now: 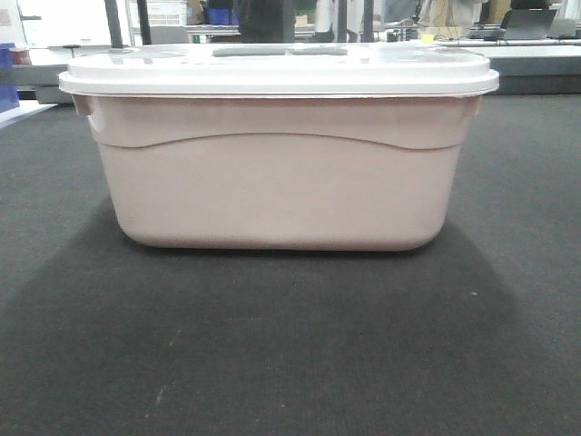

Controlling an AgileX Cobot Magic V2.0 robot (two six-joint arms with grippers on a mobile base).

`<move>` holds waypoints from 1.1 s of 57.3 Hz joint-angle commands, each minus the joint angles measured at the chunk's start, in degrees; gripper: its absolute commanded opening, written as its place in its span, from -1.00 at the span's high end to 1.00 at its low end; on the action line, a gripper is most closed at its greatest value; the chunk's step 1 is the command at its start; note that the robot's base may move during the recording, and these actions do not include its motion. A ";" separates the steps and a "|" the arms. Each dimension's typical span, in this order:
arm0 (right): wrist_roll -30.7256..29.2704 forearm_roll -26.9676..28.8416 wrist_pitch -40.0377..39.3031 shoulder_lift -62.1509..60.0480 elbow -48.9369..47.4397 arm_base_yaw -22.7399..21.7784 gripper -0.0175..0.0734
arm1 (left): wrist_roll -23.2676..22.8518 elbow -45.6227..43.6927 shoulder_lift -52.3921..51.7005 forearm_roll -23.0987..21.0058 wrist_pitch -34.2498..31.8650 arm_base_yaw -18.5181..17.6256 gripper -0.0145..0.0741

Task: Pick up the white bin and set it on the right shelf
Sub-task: 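Move both grippers toward the ends of the pink bin's white lid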

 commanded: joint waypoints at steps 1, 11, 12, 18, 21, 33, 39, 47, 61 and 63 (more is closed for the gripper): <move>0.06 0.07 -6.38 -1.17 -1.38 -0.06 0.45 | -0.19 0.47 -0.73 -0.65 -5.70 -0.38 0.94; 0.06 0.13 -8.25 -1.17 -1.38 -0.06 0.45 | -0.19 0.47 -0.50 -0.85 -9.70 -0.38 0.94; 0.06 0.18 -9.22 -1.17 -1.44 -0.06 0.45 | -0.19 0.47 -0.31 -1.06 -10.54 -0.38 0.94; 0.06 0.93 -15.41 -1.13 -2.84 -0.06 0.45 | -0.19 -1.20 -0.28 -1.82 -16.48 -0.38 0.94; 0.06 0.93 -17.09 -1.13 -5.21 -0.06 0.45 | -0.19 -4.08 -0.28 -1.39 -15.42 -0.38 0.94; 0.06 0.93 -11.83 2.98 -21.67 -0.06 0.45 | -0.19 -23.03 4.45 4.91 0.84 -0.49 0.93; 0.06 0.93 -10.16 9.10 -28.66 -0.06 0.45 | -0.19 -32.69 10.75 4.79 7.09 -1.17 0.92; 0.06 0.93 -10.18 17.24 -35.03 -0.06 0.30 | -0.19 -41.55 18.79 3.67 14.77 -1.65 0.77; 0.06 1.19 -4.08 32.64 -43.60 -0.06 -0.57 | -0.19 -48.08 32.26 -4.39 20.41 -1.66 -0.01; 0.06 1.19 -2.38 34.52 -44.56 -0.06 -0.68 | -0.19 -48.45 33.79 -5.88 20.56 -1.66 -0.13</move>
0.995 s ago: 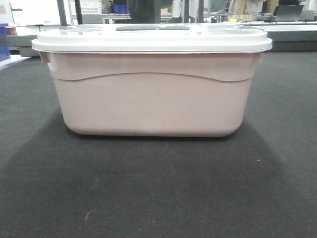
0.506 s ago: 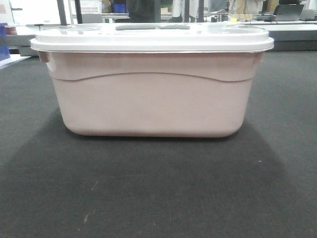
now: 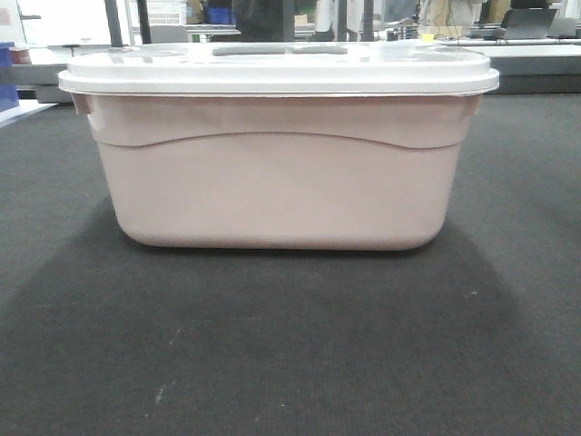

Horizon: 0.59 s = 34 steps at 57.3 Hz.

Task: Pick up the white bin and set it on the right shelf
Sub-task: 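Move both grippers toward the ends of the pink bin's white lid, then grip both ends of the white-lidded pink bin with both grippers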

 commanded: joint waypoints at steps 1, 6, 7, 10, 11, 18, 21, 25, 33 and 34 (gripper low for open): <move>0.06 0.18 0.36 5.25 -4.30 -0.06 -0.72 | -0.09 -3.13 4.37 -4.77 -2.97 -0.51 -0.18; 0.06 0.18 4.17 9.34 -6.11 -0.06 -0.79 | -0.09 -4.32 8.18 -8.27 -2.04 -0.51 -0.38; 0.06 0.18 4.75 10.24 -6.58 -0.06 -0.78 | -0.09 -4.67 8.76 -9.13 -1.61 -0.51 -0.42; 0.06 0.18 7.34 12.21 -7.80 -0.06 -0.78 | -0.09 -5.84 10.99 -10.48 -0.14 -0.51 -0.49; 0.06 0.18 8.01 12.98 -8.37 -0.06 -0.78 | -0.09 -6.22 11.54 -10.64 0.44 -0.51 -0.52; 0.06 0.18 13.58 16.52 -12.56 -0.06 -0.78 | -0.09 -11.44 17.51 -11.98 7.75 -0.51 -0.56; 0.06 0.18 15.49 18.16 -14.59 -0.06 -0.78 | -0.09 -14.63 20.76 -12.74 11.22 -0.51 -0.56; 0.06 1.29 18.91 20.43 -17.99 -0.06 -0.78 | -0.09 -18.59 25.08 -14.79 15.76 -0.51 -0.56; 0.06 4.97 28.46 26.19 -25.31 -0.23 -0.78 | 2.21 -25.79 33.08 -18.38 23.88 -0.27 -0.56; 0.06 5.22 29.96 26.81 -26.34 -0.31 -0.78 | 2.66 -26.40 33.81 -18.80 24.85 -0.10 -0.56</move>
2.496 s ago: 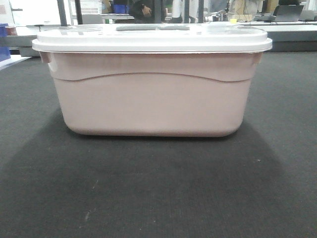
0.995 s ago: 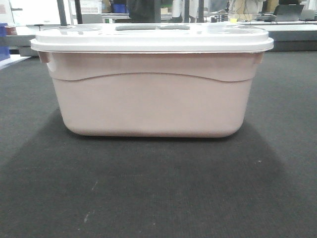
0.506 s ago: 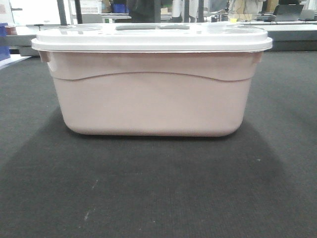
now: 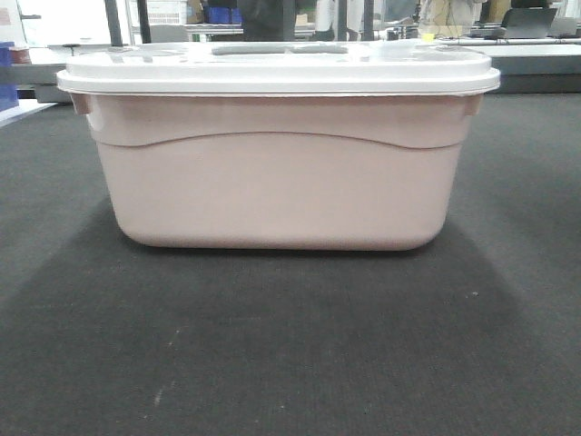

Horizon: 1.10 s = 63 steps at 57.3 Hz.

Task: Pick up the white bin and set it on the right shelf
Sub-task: 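Grip both ends of the white-lidded pink bin with both grippers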

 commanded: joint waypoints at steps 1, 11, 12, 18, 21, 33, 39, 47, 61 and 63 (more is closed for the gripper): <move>0.06 2.62 2.70 3.18 -6.27 -0.55 -0.78 | 3.04 -6.12 4.07 -5.13 2.40 0.32 -0.56; -1.15 11.08 15.72 11.31 -13.38 -7.27 -0.78 | 16.73 -9.56 12.34 -23.37 11.73 9.06 -0.56; -1.76 12.69 16.97 12.21 -13.86 -8.05 -0.78 | 18.41 -9.56 13.24 -26.04 12.95 10.38 -0.56; -12.09 25.13 23.52 16.83 -14.77 -14.64 -0.78 | 26.50 -9.56 18.03 -38.04 19.75 16.53 -0.56; -18.65 32.70 28.29 19.10 -14.77 -17.83 -0.78 | 29.64 -9.56 20.42 -42.56 22.95 19.08 -0.56; -35.25 54.69 42.91 31.23 -14.68 -23.87 -0.78 | 36.20 -9.56 29.33 -55.39 30.80 22.80 -0.56; -38.28 60.94 46.41 35.87 -14.68 -23.80 -0.78 | 37.26 -9.56 32.91 -57.34 30.80 22.29 -0.56; -41.10 66.55 47.87 40.85 -14.68 -22.64 -0.78 | 37.65 -9.56 37.19 -58.43 30.80 22.17 -0.56; -43.79 70.46 47.87 47.79 -14.68 -16.97 -0.78 | 37.65 -9.56 44.71 -65.30 30.80 19.33 -0.56; -44.21 70.69 47.87 48.46 -14.68 -15.85 -0.78 | 37.65 -9.56 45.25 -65.55 30.80 18.53 -0.56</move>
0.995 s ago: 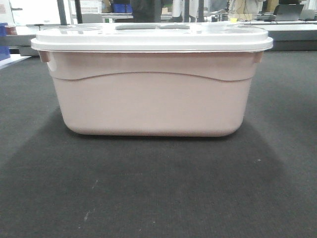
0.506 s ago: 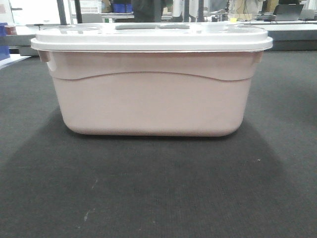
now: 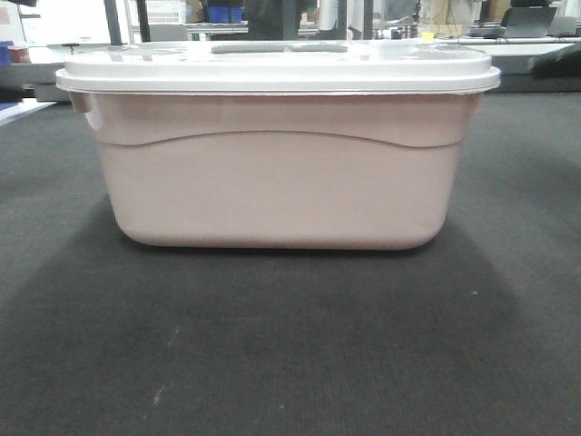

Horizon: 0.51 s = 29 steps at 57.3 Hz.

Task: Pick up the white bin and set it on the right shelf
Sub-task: 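Grip both ends of the white-lidded pink bin with both grippers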

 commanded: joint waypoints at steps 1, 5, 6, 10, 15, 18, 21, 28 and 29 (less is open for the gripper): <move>-2.11 5.90 8.32 -1.00 -1.81 2.49 -0.78 | 0.51 -1.78 -1.14 -6.48 8.99 -2.33 -0.56; -2.28 7.10 8.32 0.12 -1.81 4.34 -0.78 | 0.28 -1.78 -0.51 -6.73 8.99 -4.11 -0.56; -2.35 7.51 8.32 0.43 -1.81 4.78 -0.78 | 0.02 -1.78 -0.38 -6.73 8.99 -4.65 -0.56; -2.35 8.79 8.32 1.11 -1.81 5.79 -0.78 | -0.07 -1.78 -0.37 -7.30 8.99 -6.16 -0.56; -2.39 10.06 8.32 1.20 -1.81 6.44 -0.78 | -0.11 -1.78 -0.37 -9.04 8.99 -7.70 -0.56; -2.39 10.89 8.32 1.20 -1.81 6.81 -0.78 | -0.11 -1.78 -0.37 -9.57 8.99 -8.57 -0.56; -2.39 11.15 8.32 1.20 -1.81 7.00 -0.78 | -0.11 -1.78 -0.37 -9.58 8.99 -9.46 -0.56; -2.39 11.09 8.32 1.20 -1.81 8.17 -0.73 | -0.11 -1.78 -0.37 -9.58 8.99 -11.05 -0.56; -2.39 11.09 8.32 1.20 -1.81 8.30 -0.71 | -0.11 -1.78 -0.37 -9.58 8.99 -11.22 -0.56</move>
